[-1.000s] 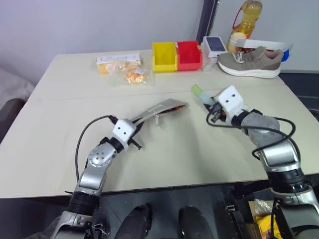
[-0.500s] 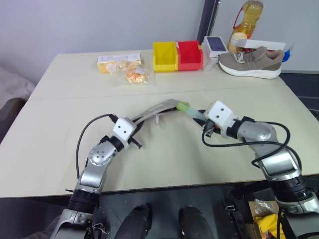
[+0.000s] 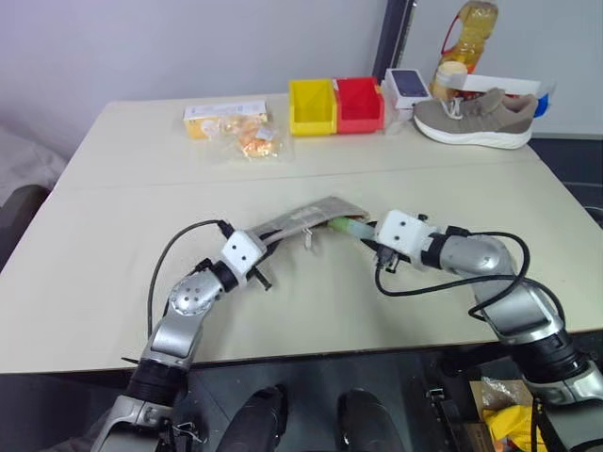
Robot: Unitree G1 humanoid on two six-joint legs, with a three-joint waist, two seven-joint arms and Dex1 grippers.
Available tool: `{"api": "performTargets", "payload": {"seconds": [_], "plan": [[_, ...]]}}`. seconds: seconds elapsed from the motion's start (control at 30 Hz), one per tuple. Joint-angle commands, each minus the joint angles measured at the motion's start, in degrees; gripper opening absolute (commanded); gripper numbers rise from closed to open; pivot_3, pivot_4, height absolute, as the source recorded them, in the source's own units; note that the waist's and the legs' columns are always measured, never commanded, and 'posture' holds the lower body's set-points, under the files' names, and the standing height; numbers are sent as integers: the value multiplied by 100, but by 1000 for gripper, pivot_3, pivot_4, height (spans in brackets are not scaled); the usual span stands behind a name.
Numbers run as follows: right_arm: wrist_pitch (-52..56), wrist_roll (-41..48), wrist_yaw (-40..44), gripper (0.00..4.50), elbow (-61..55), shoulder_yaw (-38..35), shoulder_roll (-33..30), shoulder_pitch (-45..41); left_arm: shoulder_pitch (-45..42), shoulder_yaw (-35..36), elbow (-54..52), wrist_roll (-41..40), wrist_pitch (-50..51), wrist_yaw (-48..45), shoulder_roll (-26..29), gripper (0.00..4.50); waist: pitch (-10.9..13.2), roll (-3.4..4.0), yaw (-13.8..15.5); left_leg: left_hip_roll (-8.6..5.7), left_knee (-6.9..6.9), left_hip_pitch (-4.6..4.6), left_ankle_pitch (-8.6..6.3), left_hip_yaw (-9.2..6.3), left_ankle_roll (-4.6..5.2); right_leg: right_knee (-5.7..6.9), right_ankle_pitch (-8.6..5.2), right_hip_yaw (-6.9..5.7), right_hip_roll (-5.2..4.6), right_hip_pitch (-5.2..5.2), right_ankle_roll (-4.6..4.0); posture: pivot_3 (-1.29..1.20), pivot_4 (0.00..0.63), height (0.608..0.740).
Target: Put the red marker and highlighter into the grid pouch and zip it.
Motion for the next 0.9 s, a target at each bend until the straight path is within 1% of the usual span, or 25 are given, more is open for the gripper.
{"api": "performTargets", "payload": {"seconds": [0.03,0.13,0.33,0.4,0.43,0.47,0.57,0.6,0.67,0.73,0.8,0.9], "plan": [[-339,-323,309,857,-414,209,-272,-233,-3,-107,-322,-12,-250,-215,95,0,0,0,1,0,0,0,0,-1,0,0,0,0,0,0,0,0,150,740],[-644,-584,579,857,-548,490,-401,-331,-6,-190,-384,-36,-292,-370,153,0,0,0,-2,0,0,0,0,0,0,-1,0,0,0,0,0,0,150,740],[-875,-837,671,857,-405,646,-242,-521,-15,-221,-482,-82,-250,-500,176,0,0,-1,0,1,0,-1,0,-1,0,-2,0,0,0,0,0,0,150,740],[-825,-810,685,1919,-365,571,-197,-551,-3,-202,-513,-82,-213,-480,169,0,0,-1,0,1,0,-1,0,-1,0,-3,0,0,0,0,0,0,150,740],[-835,-812,665,2241,-346,527,-184,-570,8,-188,-530,-90,-186,-465,163,0,0,-1,0,1,0,-1,0,-1,0,-3,0,0,0,1,0,0,150,740],[-866,-817,636,2683,-330,475,-181,-582,18,-178,-547,-95,-157,-448,154,0,0,-1,0,1,0,-1,0,-1,0,-3,0,0,0,1,0,0,150,740],[-976,-654,446,4173,-354,170,-71,-608,43,-110,-574,-158,-35,-382,118,0,1,-1,1,1,0,-1,0,-1,0,-4,0,0,0,1,0,0,150,740],[-937,-469,436,4486,-392,-15,-25,-622,34,-53,-569,-226,33,-350,91,0,1,-1,2,1,0,-1,0,-1,0,-4,0,0,0,1,0,0,150,740],[-841,-182,479,4486,-447,-280,22,-616,13,17,-574,-321,143,-301,40,0,1,-2,4,1,0,-1,0,-1,0,-4,0,0,0,1,0,0,150,740],[-495,428,573,4486,-589,-781,119,-566,-75,157,-556,-543,382,-213,-79,0,1,-2,4,1,0,-1,0,-2,0,-4,0,0,0,2,0,0,150,740],[129,1179,609,4486,-781,-1279,319,-544,-190,277,-550,-743,611,-138,-200,0,2,-3,5,1,1,-1,0,-3,0,-4,0,0,1,2,0,0,150,740],[918,1937,694,4486,-1027,-1683,388,-420,-342,361,-544,-907,887,-63,-344,0,2,-4,6,1,2,-2,0,-5,0,-4,1,0,1,3,0,0,150,740]]}}
